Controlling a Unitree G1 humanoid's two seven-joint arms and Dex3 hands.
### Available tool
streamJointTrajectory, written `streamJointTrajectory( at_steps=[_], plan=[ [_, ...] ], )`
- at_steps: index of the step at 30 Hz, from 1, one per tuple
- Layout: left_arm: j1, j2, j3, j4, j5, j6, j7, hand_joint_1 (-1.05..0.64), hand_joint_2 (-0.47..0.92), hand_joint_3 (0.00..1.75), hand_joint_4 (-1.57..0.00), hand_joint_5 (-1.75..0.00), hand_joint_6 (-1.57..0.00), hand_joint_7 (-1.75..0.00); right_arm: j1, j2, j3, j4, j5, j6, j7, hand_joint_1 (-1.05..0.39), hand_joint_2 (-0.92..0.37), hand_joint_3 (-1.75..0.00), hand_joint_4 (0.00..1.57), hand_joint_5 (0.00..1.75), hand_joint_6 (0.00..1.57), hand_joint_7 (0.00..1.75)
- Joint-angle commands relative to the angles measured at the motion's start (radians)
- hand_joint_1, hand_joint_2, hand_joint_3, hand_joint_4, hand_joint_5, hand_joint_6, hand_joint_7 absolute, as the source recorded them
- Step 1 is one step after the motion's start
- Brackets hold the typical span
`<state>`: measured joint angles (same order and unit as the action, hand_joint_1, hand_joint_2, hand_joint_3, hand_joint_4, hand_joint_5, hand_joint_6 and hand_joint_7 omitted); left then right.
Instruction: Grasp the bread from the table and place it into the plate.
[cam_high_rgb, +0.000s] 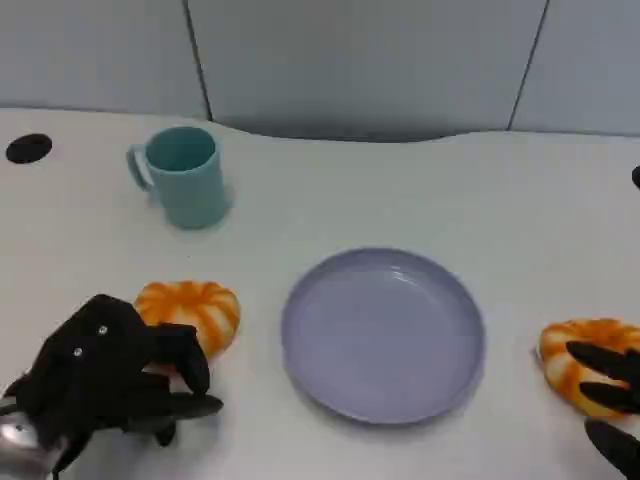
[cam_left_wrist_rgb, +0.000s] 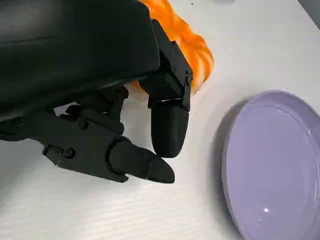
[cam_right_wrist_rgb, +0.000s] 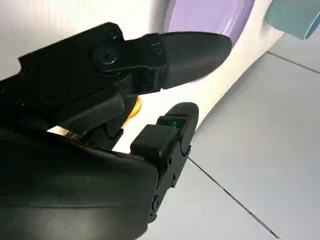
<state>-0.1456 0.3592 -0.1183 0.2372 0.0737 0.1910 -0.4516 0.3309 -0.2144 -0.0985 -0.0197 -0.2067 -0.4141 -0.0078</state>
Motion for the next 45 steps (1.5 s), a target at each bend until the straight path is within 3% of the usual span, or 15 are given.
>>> streamJointTrajectory(
  at_steps=[1, 18, 22, 27, 31, 33, 35, 38, 39, 41, 42, 43, 45],
  plan=[
    [-0.003, 0.015, 0.005, 0.005, -0.002, -0.01, -0.009, -0.44, 0.91, 0.0, -0.8, -1.75, -0.64, -1.75, 0.005, -0.003, -0.009, -0.013, 0.01, 0.007, -0.002, -0.39, -0.92, -0.38, 0.92, 0.01, 0.76, 0.0],
    [0.007, 0.0, 0.028, 0.004, -0.03, -0.033, -0.006, -0.39, 0.9, 0.0, -0.8, -1.75, -0.63, -1.75, -0.003, -0.009, -0.008, 0.006, 0.002, -0.021, -0.005, -0.39, -0.92, -0.38, 0.92, 0.01, 0.76, 0.0],
    [0.033, -0.031, 0.065, -0.003, -0.054, -0.151, 0.041, -0.38, 0.87, 0.0, -0.82, -1.75, -0.64, -1.75, 0.004, 0.0, -0.006, -0.011, 0.006, 0.0, -0.004, -0.39, -0.92, -0.38, 0.92, 0.01, 0.76, 0.0],
    [0.05, -0.021, 0.061, 0.039, 0.046, -0.483, 0.151, -0.29, 0.91, 0.02, -0.83, -1.75, -0.6, -1.75, 0.001, 0.0, -0.004, -0.003, 0.002, -0.014, -0.006, -0.38, -0.92, -0.38, 0.92, 0.01, 0.76, 0.0],
    [0.025, 0.067, 0.016, 0.041, 0.352, -0.674, 0.371, -0.34, 0.92, 0.11, -0.79, -1.75, -0.53, -1.75, 0.005, 0.005, -0.001, -0.023, -0.009, 0.01, -0.01, -0.38, -0.92, -0.38, 0.92, 0.01, 0.76, 0.0],
    [0.01, 0.108, -0.001, 0.022, 0.473, -0.695, 0.436, -0.35, 0.92, 0.12, -0.77, -1.75, -0.51, -1.75, 0.006, 0.007, 0.0, -0.026, -0.012, 0.013, -0.011, -0.38, -0.92, -0.38, 0.92, 0.0, 0.76, 0.0],
    [-0.001, 0.143, -0.019, -0.01, 0.571, -0.678, 0.467, -0.41, 0.92, 0.1, -0.64, -1.75, -0.41, -1.75, 0.006, 0.011, 0.002, -0.028, -0.01, 0.016, -0.011, -0.38, -0.92, -0.38, 0.92, 0.0, 0.76, 0.0],
    [-0.013, 0.189, -0.043, -0.085, 0.679, -0.615, 0.428, -0.49, 0.92, 0.03, -0.47, -1.6, -0.43, -1.33, 0.005, 0.015, 0.004, -0.027, -0.011, 0.014, -0.013, -0.38, -0.92, -0.38, 0.92, 0.0, 0.77, 0.0],
    [-0.019, 0.204, -0.052, -0.11, 0.703, -0.596, 0.404, -0.52, 0.92, 0.02, -0.43, -1.48, -0.45, -1.12, 0.005, 0.015, 0.005, -0.028, -0.013, 0.014, -0.014, -0.38, -0.92, -0.38, 0.92, 0.0, 0.77, 0.0],
    [-0.028, 0.222, -0.063, -0.145, 0.719, -0.571, 0.362, -0.57, 0.9, 0.01, -0.38, -1.11, -0.58, -0.51, 0.006, 0.016, 0.006, -0.03, -0.017, 0.016, -0.014, -0.38, -0.92, -0.38, 0.91, 0.0, 0.77, 0.0],
    [-0.031, 0.225, -0.066, -0.155, 0.715, -0.563, 0.346, -0.58, 0.89, 0.0, -0.38, -1.01, -0.64, -0.33, 0.006, 0.016, 0.007, -0.031, -0.019, 0.016, -0.015, -0.38, -0.92, -0.38, 0.91, 0.0, 0.77, 0.0],
    [-0.037, 0.229, -0.071, -0.162, 0.712, -0.558, 0.33, -0.59, 0.88, 0.0, -0.31, -0.89, -0.62, -0.17, 0.006, 0.017, 0.007, -0.03, -0.018, 0.013, -0.014, -0.38, -0.92, -0.38, 0.91, 0.0, 0.76, 0.0],
    [-0.046, 0.235, -0.079, -0.169, 0.708, -0.551, 0.312, -0.62, 0.87, 0.0, -0.18, -0.78, -0.55, -0.05, 0.005, 0.017, 0.007, -0.027, -0.016, 0.008, -0.012, -0.38, -0.92, -0.38, 0.91, 0.0, 0.77, 0.0]
  ],
)
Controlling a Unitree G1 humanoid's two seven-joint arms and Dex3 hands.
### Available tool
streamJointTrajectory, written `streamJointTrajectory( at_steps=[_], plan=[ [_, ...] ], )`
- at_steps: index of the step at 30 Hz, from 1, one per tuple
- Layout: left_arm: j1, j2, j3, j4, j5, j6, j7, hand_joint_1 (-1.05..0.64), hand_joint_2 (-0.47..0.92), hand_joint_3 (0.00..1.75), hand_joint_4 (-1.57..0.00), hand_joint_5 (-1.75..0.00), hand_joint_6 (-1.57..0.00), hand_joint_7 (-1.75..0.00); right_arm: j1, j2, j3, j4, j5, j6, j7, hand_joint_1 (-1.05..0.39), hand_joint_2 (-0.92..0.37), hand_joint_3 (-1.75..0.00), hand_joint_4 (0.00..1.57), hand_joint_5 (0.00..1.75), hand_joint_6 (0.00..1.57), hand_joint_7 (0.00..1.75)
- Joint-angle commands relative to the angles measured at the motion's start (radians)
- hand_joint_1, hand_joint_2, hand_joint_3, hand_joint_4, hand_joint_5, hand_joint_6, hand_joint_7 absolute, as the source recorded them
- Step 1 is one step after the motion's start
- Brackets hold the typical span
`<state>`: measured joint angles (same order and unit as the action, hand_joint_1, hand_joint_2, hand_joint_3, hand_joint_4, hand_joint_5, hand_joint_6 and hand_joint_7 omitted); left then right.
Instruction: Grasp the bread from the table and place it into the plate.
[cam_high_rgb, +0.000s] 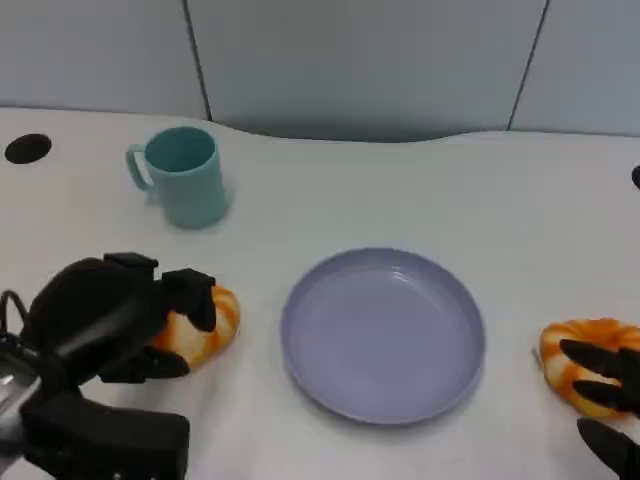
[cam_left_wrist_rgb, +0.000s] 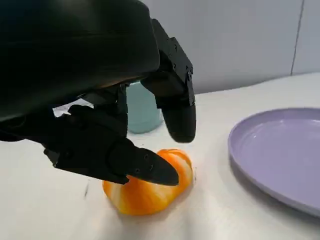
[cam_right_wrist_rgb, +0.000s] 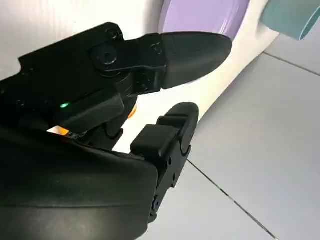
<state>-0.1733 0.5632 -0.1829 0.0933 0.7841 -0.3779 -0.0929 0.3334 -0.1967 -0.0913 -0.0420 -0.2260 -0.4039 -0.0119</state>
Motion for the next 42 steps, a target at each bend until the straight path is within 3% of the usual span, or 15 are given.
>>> streamJointTrajectory(
  at_steps=[1, 2, 4, 6, 11, 13, 18, 24, 28, 32, 38, 42],
  plan=[
    [-0.02, 0.033, -0.017, -0.027, -0.003, 0.02, -0.05, -0.63, 0.87, 0.0, -0.15, -0.76, -0.53, -0.02, 0.002, -0.001, 0.0, -0.004, 0.004, -0.003, -0.008, -0.38, -0.92, -0.38, 0.91, 0.0, 0.77, 0.0],
    [-0.033, 0.04, -0.029, -0.035, 0.016, 0.033, -0.075, -0.63, 0.87, 0.0, -0.14, -0.75, -0.52, -0.01, 0.003, 0.002, 0.001, -0.009, 0.005, 0.005, -0.007, -0.38, -0.92, -0.38, 0.91, 0.0, 0.77, 0.0],
    [-0.049, 0.051, -0.046, -0.046, 0.039, 0.051, -0.107, -0.7, 0.89, 0.01, -0.03, -0.52, -0.33, -0.01, 0.004, 0.006, 0.001, -0.015, 0.007, 0.015, -0.006, -0.38, -0.92, -0.37, 0.92, 0.01, 0.77, 0.0],
    [-0.053, 0.054, -0.052, -0.052, 0.043, 0.061, -0.116, -0.71, 0.89, 0.01, -0.01, -0.46, -0.29, 0.0, 0.005, 0.008, 0.001, -0.018, 0.007, 0.018, -0.006, -0.38, -0.92, -0.37, 0.92, 0.01, 0.77, 0.0],
    [-0.159, 0.057, -0.124, 0.0, 0.07, 0.132, -0.289, -0.81, 0.91, 0.0, 0.0, -0.08, -0.12, -0.01, 0.008, 0.01, 0.005, -0.027, 0.009, 0.021, -0.001, -0.38, -0.92, -0.37, 0.93, 0.01, 0.77, 0.0],
    [-0.203, 0.047, -0.148, 0.04, 0.073, 0.162, -0.338, -0.78, 0.88, 0.0, 0.0, -0.02, -0.09, 0.0, 0.008, 0.008, 0.005, -0.025, 0.011, 0.014, -0.001, -0.38, -0.92, -0.37, 0.94, 0.02, 0.77, 0.0],
    [-0.304, 0.003, -0.204, 0.194, 0.077, 0.213, -0.37, -0.71, 0.81, 0.0, 0.0, 0.0, -0.07, 0.0, 0.013, 0.012, 0.004, -0.036, 0.014, 0.026, 0.0, -0.38, -0.92, -0.37, 0.93, 0.01, 0.78, 0.0],
    [-0.478, -0.097, -0.303, 0.547, 0.087, 0.222, -0.328, -0.66, 0.79, 0.0, 0.0, 0.0, -0.07, 0.0, 0.015, 0.007, 0.003, -0.04, 0.005, 0.021, -0.003, -0.38, -0.92, -0.37, 0.94, 0.02, 0.77, 0.0],
    [-0.548, -0.134, -0.359, 0.731, 0.095, 0.185, -0.253, -0.87, 0.86, 0.03, -0.01, 0.0, -0.07, 0.0, 0.019, 0.008, 0.002, -0.043, 0.012, 0.017, -0.001, -0.37, -0.92, -0.37, 0.94, 0.02, 0.77, 0.0],
    [-0.582, -0.148, -0.392, 0.817, 0.091, 0.164, -0.207, -0.91, 0.89, 0.02, -0.02, -0.01, -0.07, 0.0, 0.021, 0.01, 0.002, -0.05, 0.014, 0.024, 0.0, -0.38, -0.92, -0.37, 0.94, 0.02, 0.78, 0.0],
    [-0.599, -0.207, -0.472, 0.995, 0.134, 0.156, -0.003, -0.84, 0.92, 0.27, -0.05, -0.02, -0.08, 0.0, 0.019, 0.01, 0.0, -0.043, 0.025, 0.011, 0.002, -0.38, -0.92, -0.37, 0.94, 0.01, 0.78, 0.0],
    [-0.612, -0.243, -0.485, 1.074, 0.127, 0.19, 0.104, -0.73, 0.92, 0.24, -0.18, -0.08, -0.14, -0.03, 0.015, 0.008, -0.001, -0.037, 0.021, -0.002, -0.004, -0.38, -0.92, -0.37, 0.94, 0.02, 0.78, 0.0]
  ],
)
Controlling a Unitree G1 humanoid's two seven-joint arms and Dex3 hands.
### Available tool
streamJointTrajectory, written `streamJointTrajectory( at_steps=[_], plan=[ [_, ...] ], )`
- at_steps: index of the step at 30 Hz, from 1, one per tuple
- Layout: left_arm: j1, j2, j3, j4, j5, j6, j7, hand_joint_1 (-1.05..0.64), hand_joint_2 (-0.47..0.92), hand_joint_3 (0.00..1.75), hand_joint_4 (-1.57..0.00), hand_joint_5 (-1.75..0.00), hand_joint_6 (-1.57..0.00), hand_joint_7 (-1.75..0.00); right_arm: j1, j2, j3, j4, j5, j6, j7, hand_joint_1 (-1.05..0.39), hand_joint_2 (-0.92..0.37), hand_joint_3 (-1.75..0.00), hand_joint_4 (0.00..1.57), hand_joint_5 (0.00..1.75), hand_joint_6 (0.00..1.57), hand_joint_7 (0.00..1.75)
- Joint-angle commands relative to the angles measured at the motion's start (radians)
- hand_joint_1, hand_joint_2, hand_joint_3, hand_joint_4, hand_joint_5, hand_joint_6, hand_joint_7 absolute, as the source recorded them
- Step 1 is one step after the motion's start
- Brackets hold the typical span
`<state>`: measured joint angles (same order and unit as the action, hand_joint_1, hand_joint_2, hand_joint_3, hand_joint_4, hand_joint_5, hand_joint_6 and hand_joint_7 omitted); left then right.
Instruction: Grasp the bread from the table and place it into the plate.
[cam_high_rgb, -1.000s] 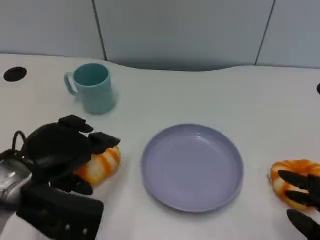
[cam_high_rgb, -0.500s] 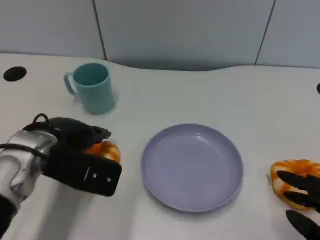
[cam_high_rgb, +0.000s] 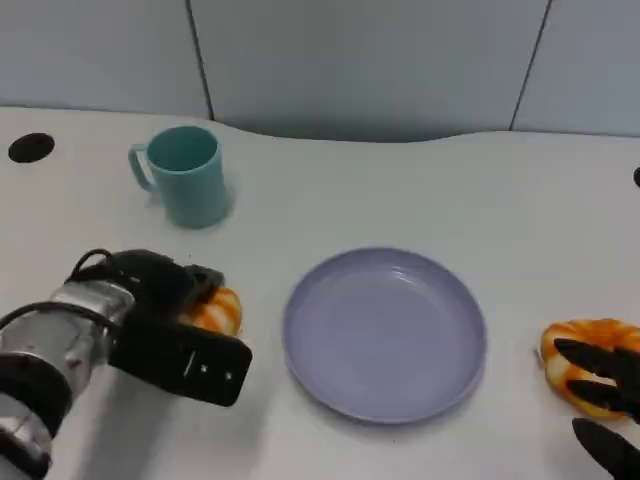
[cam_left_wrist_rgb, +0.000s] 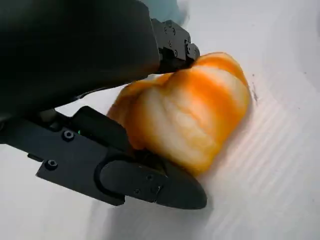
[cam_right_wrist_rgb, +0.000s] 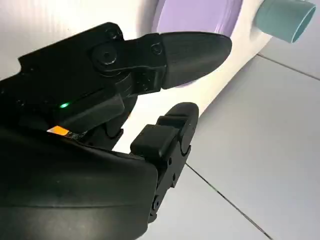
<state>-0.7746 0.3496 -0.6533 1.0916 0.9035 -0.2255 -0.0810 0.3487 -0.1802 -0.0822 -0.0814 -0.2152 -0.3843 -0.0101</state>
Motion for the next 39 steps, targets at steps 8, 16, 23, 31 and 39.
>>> streamJointTrajectory(
  at_steps=[8, 16, 23, 31, 39],
  plan=[
    [-0.055, -0.075, -0.003, 0.168, -0.041, 0.077, 0.121, -0.37, 0.89, 0.03, -0.36, -0.22, -0.29, -0.05, 0.003, -0.008, -0.013, -0.009, -0.004, -0.011, -0.011, -0.4, -0.92, -0.37, 0.98, 0.04, 0.78, 0.0],
    [-0.091, -0.076, 0.038, 0.191, -0.12, 0.055, 0.067, -0.19, 0.85, 0.02, -0.45, -1.68, -0.39, -1.31, 0.004, -0.008, -0.017, -0.018, -0.013, -0.01, -0.014, -0.4, -0.92, -0.37, 0.98, 0.04, 0.78, 0.0],
    [-0.087, -0.074, 0.091, 0.194, -0.194, 0.006, 0.066, -0.21, 0.91, 0.08, -0.62, -1.75, -0.5, -1.74, 0.001, -0.011, -0.02, -0.005, -0.013, -0.023, -0.019, -0.39, -0.92, -0.37, 0.96, 0.04, 0.78, 0.0],
    [-0.057, -0.07, 0.17, 0.183, -0.286, -0.08, 0.127, -0.17, 0.92, 0.16, -0.59, -1.75, -0.43, -1.75, 0.002, -0.01, -0.021, -0.008, -0.01, -0.015, -0.017, -0.4, -0.92, -0.37, 0.97, 0.04, 0.78, 0.0],
    [-0.032, -0.029, 0.274, 0.132, -0.389, -0.187, 0.108, -0.17, 0.91, 0.17, -0.7, -1.75, -0.56, -1.75, 0.008, -0.004, -0.019, -0.021, -0.018, -0.001, -0.022, -0.4, -0.92, -0.37, 0.96, 0.04, 0.78, 0.0]
  ],
)
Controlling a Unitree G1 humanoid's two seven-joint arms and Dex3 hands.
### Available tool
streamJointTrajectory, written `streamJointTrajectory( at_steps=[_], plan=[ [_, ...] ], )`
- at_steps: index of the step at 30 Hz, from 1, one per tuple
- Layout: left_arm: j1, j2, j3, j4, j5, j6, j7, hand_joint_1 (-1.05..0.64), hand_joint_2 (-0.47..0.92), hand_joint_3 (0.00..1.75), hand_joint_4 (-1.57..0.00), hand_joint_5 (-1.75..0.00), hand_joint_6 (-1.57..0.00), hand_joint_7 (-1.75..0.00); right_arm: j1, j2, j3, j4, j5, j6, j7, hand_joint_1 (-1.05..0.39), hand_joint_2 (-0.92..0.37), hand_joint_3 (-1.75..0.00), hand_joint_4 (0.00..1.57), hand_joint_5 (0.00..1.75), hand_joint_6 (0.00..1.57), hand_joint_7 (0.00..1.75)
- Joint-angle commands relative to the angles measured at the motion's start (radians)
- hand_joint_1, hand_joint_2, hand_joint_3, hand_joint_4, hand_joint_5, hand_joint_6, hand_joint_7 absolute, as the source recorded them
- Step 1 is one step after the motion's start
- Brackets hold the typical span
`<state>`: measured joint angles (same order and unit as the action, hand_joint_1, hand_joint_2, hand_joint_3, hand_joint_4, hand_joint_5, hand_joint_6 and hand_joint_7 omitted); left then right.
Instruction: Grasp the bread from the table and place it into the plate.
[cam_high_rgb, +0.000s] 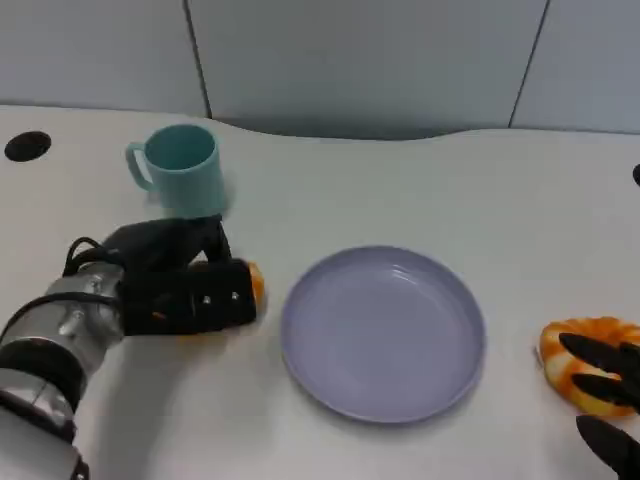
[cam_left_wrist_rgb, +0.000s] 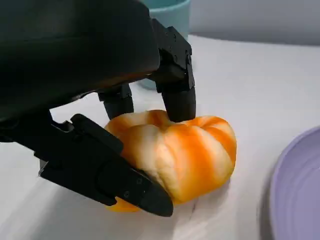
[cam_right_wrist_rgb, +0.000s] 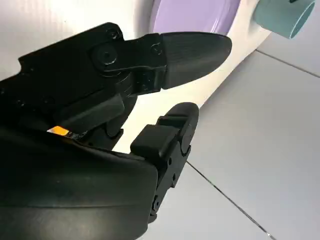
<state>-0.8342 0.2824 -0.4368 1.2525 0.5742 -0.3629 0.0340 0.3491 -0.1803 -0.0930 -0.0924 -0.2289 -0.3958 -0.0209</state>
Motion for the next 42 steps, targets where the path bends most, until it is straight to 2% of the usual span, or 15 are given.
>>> streamJointTrajectory(
  at_steps=[1, 3, 8, 12, 18, 22, 26, 28, 32, 37, 42],
  plan=[
    [0.031, 0.041, 0.072, -0.035, -0.076, -0.058, -0.016, -0.19, 0.9, 0.15, -0.72, -1.75, -0.57, -1.75, 0.006, -0.004, -0.008, -0.009, -0.005, 0.01, -0.013, -0.4, -0.92, -0.37, 0.96, 0.04, 0.78, 0.0],
    [0.035, 0.043, 0.085, -0.042, -0.09, -0.065, -0.025, -0.19, 0.89, 0.14, -0.74, -1.75, -0.58, -1.75, 0.004, -0.004, -0.007, -0.006, -0.005, 0.01, -0.014, -0.4, -0.92, -0.37, 0.96, 0.04, 0.78, 0.0],
    [0.065, 0.074, 0.171, -0.124, -0.211, -0.245, -0.142, -0.2, 0.86, 0.12, -0.77, -1.75, -0.59, -1.75, 0.001, -0.004, -0.005, 0.001, 0.0, 0.005, -0.011, -0.39, -0.92, -0.37, 0.97, 0.05, 0.78, 0.0],
    [0.059, 0.068, 0.189, -0.178, -0.249, -0.289, -0.224, -0.19, 0.87, 0.12, -0.74, -1.75, -0.56, -1.75, -0.004, -0.006, -0.004, 0.008, -0.002, 0.011, -0.011, -0.4, -0.92, -0.37, 0.97, 0.05, 0.78, 0.0],
    [0.018, 0.018, 0.179, -0.237, -0.256, -0.332, -0.302, -0.18, 0.9, 0.1, -0.79, -1.75, -0.57, -1.75, -0.009, -0.001, 0.002, 0.022, -0.008, -0.006, -0.019, -0.39, -0.92, -0.36, 0.97, 0.05, 0.78, 0.0],
    [-0.007, -0.032, 0.128, -0.266, -0.213, -0.354, -0.339, -0.22, 0.89, 0.1, -0.8, -1.75, -0.55, -1.75, -0.009, 0.001, 0.003, 0.019, -0.001, 0.002, -0.014, -0.39, -0.92, -0.37, 0.98, 0.06, 0.77, 0.0],
    [-0.032, -0.082, 0.091, -0.255, -0.202, -0.374, -0.365, -0.17, 0.88, 0.09, -0.79, -1.75, -0.54, -1.75, -0.005, 0.003, 0.005, 0.012, 0.0, 0.008, -0.011, -0.39, -0.92, -0.37, 0.96, 0.05, 0.77, 0.0],
    [-0.039, -0.092, 0.085, -0.245, -0.205, -0.385, -0.372, -0.16, 0.88, 0.1, -0.79, -1.75, -0.54, -1.75, -0.004, 0.003, 0.006, 0.007, -0.002, 0.014, -0.01, -0.39, -0.92, -0.37, 0.96, 0.05, 0.77, 0.0],
    [-0.083, -0.158, 0.037, -0.194, -0.148, -0.364, -0.34, -0.17, 0.87, 0.1, -0.82, -1.75, -0.6, -1.75, -0.009, 0.001, 0.008, 0.019, -0.007, -0.002, -0.013, -0.38, -0.92, -0.37, 0.97, 0.05, 0.77, 0.0],
    [-0.105, -0.176, 0.008, -0.16, -0.097, -0.365, -0.298, -0.15, 0.89, 0.12, -0.8, -1.75, -0.59, -1.75, -0.006, 0.005, 0.009, 0.012, -0.005, 0.005, -0.014, -0.38, -0.92, -0.37, 0.96, 0.05, 0.77, 0.0],
    [-0.13, -0.196, -0.043, -0.096, -0.021, -0.339, -0.217, -0.13, 0.86, 0.14, -0.84, -1.75, -0.66, -1.75, -0.012, 0.003, 0.01, 0.038, -0.002, -0.03, -0.017, -0.38, -0.92, -0.37, 0.97, 0.06, 0.77, 0.0]
  ],
)
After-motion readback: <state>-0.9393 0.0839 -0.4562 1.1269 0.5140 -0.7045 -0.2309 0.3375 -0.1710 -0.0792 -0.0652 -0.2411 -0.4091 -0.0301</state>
